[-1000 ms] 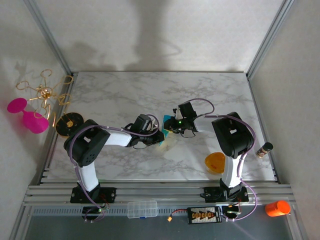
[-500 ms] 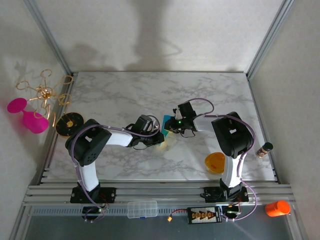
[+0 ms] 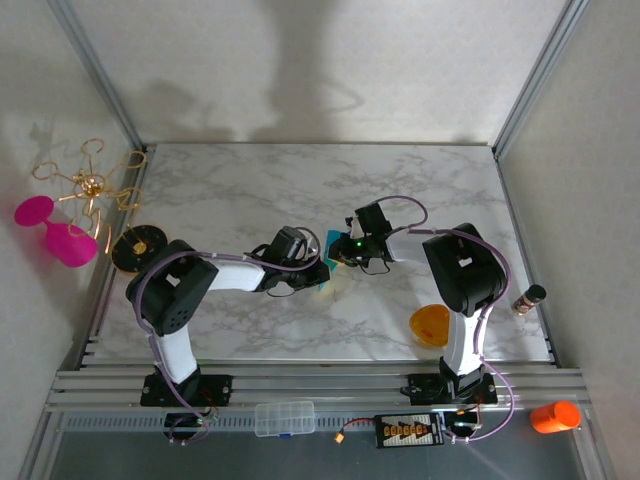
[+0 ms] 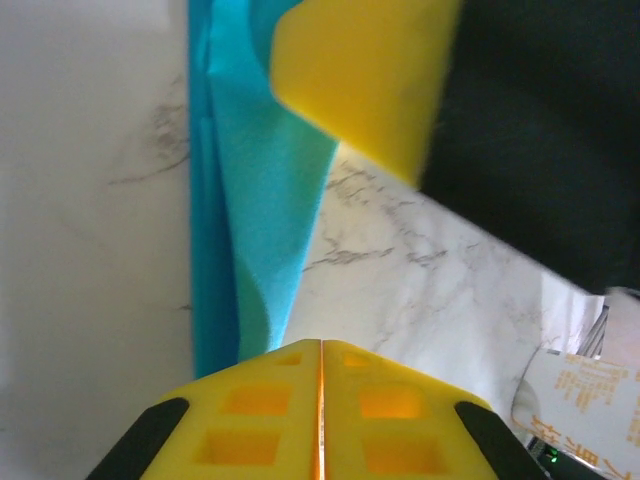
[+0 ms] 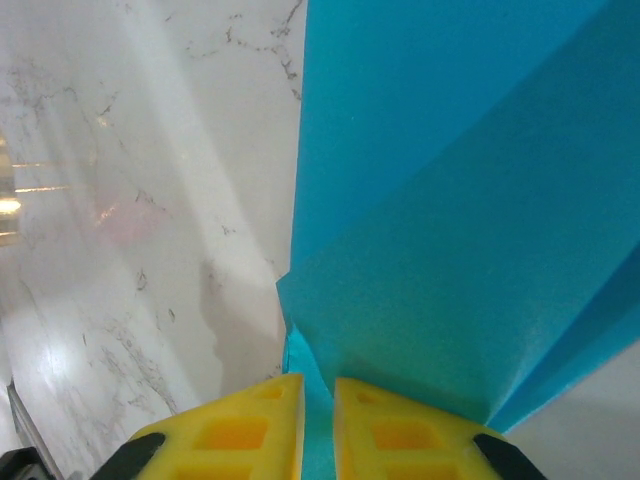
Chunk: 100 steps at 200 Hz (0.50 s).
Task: Fold a paper plane with a square sheet of paper (pick it up from the middle)
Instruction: Fold the wing for the fifth time at the center of the table.
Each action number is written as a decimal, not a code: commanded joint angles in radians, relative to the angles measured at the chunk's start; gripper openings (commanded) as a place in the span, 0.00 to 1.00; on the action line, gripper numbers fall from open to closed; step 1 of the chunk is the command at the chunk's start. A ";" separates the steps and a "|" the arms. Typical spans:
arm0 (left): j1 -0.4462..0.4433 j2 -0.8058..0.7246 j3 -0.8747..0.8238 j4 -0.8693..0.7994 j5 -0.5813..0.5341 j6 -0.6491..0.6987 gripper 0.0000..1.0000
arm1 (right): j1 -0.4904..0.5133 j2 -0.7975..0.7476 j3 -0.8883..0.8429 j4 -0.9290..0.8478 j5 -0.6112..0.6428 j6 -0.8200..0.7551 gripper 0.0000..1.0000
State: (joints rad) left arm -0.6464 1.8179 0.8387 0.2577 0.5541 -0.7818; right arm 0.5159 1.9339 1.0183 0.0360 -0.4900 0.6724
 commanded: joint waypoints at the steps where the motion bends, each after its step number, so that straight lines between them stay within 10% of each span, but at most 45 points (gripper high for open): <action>1: 0.001 -0.011 0.040 -0.033 -0.035 0.019 0.09 | 0.016 0.069 -0.012 -0.065 0.089 -0.020 0.17; 100: -0.005 0.069 0.039 -0.074 -0.060 0.034 0.05 | 0.017 0.071 -0.013 -0.068 0.089 -0.020 0.16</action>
State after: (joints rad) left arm -0.6464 1.8687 0.8776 0.2298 0.5114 -0.7704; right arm 0.5159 1.9347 1.0195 0.0330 -0.4896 0.6724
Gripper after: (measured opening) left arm 0.063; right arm 0.164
